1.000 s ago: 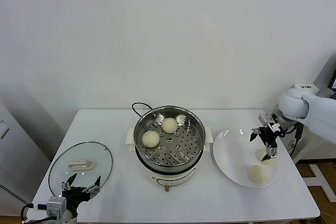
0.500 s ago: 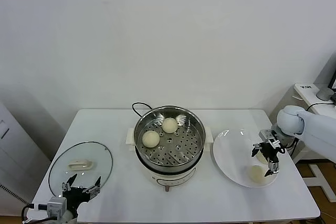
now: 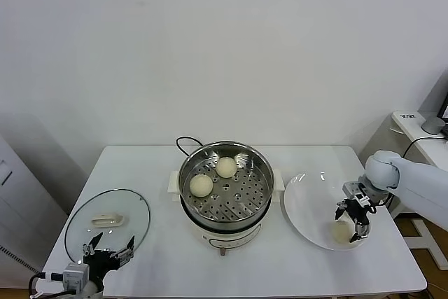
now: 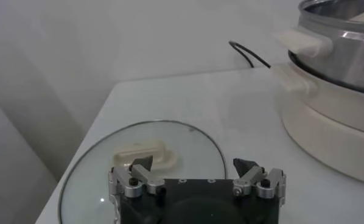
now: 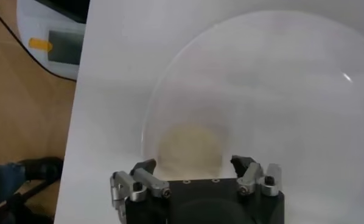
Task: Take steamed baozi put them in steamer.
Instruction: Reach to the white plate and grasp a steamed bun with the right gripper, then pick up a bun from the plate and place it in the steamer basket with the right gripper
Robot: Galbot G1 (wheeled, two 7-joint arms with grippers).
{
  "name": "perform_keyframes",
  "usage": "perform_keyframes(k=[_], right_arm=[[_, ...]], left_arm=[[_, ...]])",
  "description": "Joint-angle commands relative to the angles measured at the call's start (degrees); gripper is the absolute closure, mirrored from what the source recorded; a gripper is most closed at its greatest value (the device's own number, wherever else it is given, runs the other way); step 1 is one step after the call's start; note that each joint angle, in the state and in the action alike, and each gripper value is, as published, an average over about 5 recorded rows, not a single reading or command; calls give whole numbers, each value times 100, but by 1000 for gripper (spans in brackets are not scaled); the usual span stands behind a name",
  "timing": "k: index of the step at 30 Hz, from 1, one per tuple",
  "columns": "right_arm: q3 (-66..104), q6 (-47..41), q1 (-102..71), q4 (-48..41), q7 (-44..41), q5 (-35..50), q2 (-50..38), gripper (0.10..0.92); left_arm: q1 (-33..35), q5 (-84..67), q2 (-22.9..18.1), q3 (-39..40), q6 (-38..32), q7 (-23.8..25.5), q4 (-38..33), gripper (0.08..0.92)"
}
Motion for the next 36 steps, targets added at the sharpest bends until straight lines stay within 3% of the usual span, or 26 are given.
perform_keyframes(k=[1,7,19,28,36], right_arm=[[270,-1,-234,-69,-17,-75,19,431],[304,-62,-237,-35,-71,-22,-16,532],[-326,62,1873,499,-360,554,-118,542],[-45,868,2928,593,-224,1117,891,541],[194,2075,3043,659,-127,1053,1993,535]], left_arm=[[6,6,-6,-5,11,-6,-22,177],[21,23,-33,-2,25,-13,-55,177],[34,20,22,-9,39,-15,-102,177],[45,18,67,30,40,-14,-83,177],[71,9,95,19,28,-13,-109,177]])
